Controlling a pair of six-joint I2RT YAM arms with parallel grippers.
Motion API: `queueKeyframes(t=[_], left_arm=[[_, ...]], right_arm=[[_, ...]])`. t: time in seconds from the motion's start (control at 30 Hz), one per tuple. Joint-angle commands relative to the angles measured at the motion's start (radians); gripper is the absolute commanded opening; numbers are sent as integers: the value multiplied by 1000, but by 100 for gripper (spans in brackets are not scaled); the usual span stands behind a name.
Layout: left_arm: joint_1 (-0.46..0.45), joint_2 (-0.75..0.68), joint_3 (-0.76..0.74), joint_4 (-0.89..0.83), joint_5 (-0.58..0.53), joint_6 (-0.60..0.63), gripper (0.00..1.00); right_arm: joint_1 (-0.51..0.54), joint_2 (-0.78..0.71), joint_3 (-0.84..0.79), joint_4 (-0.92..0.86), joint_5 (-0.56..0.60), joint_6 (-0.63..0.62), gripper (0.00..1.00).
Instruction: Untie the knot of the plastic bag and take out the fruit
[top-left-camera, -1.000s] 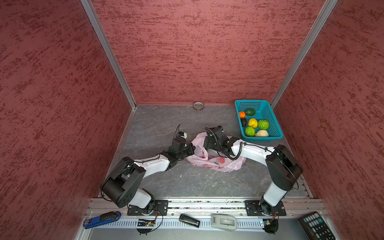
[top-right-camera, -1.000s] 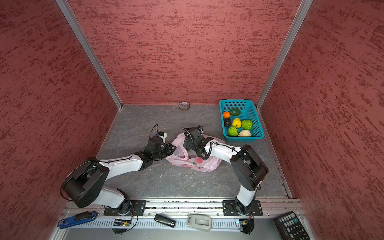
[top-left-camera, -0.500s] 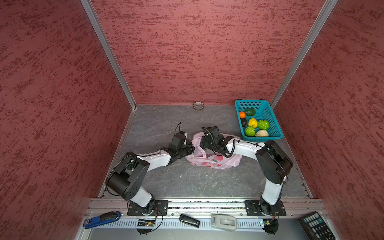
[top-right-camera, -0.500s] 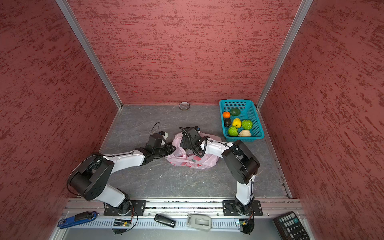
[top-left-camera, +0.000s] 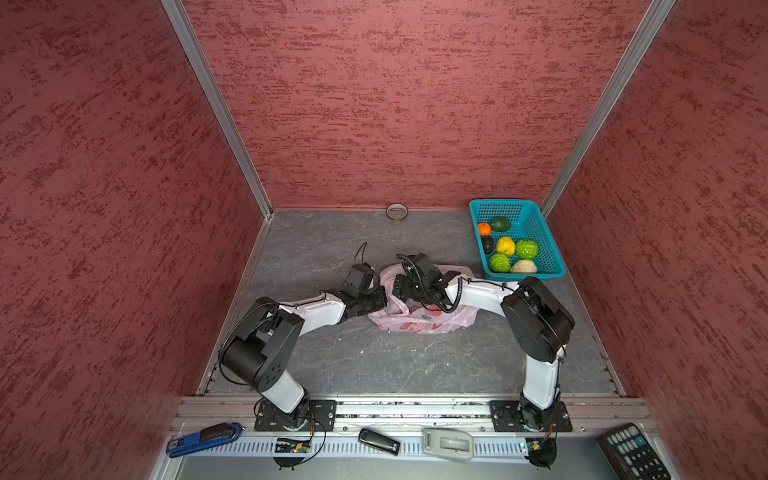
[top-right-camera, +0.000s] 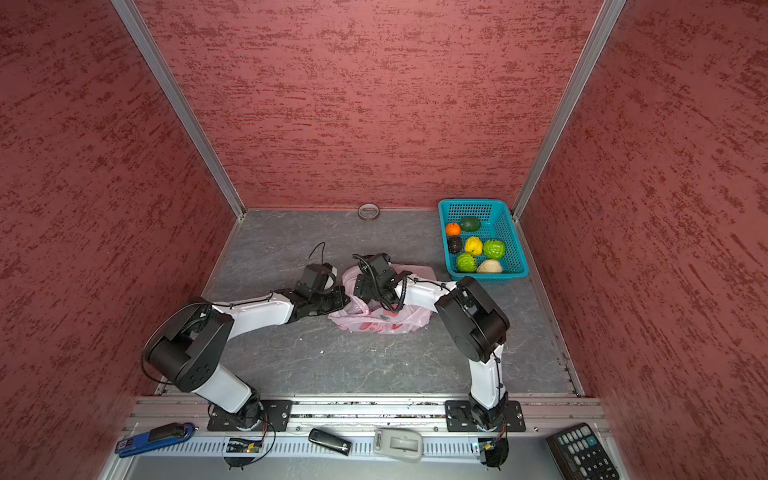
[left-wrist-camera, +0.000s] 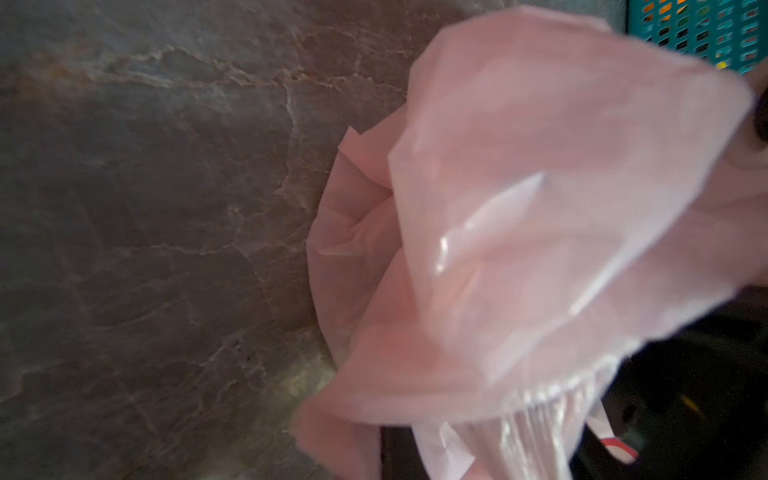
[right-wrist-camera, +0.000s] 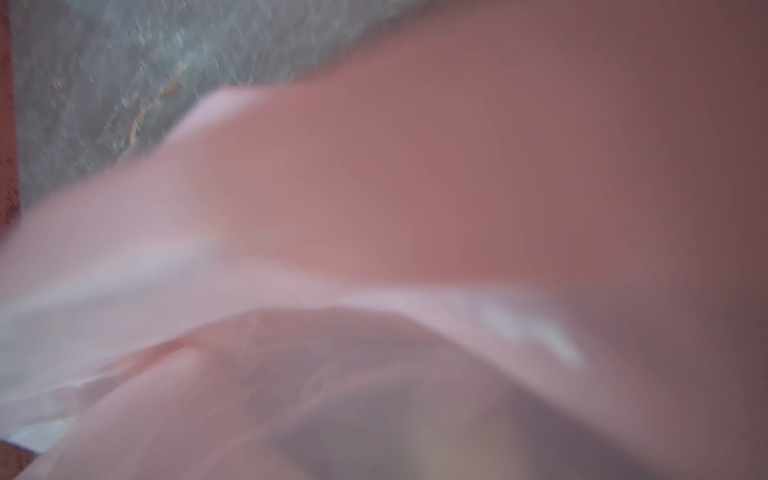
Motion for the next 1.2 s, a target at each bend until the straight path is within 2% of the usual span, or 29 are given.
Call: queueKeyframes(t=[0.0, 0.13, 0.33, 0.43, 0.63, 0.93, 1.17], left_arm=[[4, 17, 21, -50, -22, 34, 0], [3, 13, 19, -55, -25, 37, 0], [-8, -31, 17, -87, -50, 59, 0], [-23, -42, 18, -96, -59, 69, 0], [-72, -50, 46, -129, -124, 74, 0], [-123, -48, 84, -189, -248, 47, 0], [-133, -55, 94, -216, -293, 37, 0]], right_arm=[[16, 26, 32, -70, -27, -24, 98], [14, 25, 30, -122, 30, -11, 93], [8, -8, 29, -125, 96, 5, 79], [2, -16, 28, -109, 99, 9, 73], [0, -65, 10, -75, 68, 11, 55], [0, -204, -60, -98, 19, 23, 43], [-1, -308, -119, -96, -26, 32, 43]])
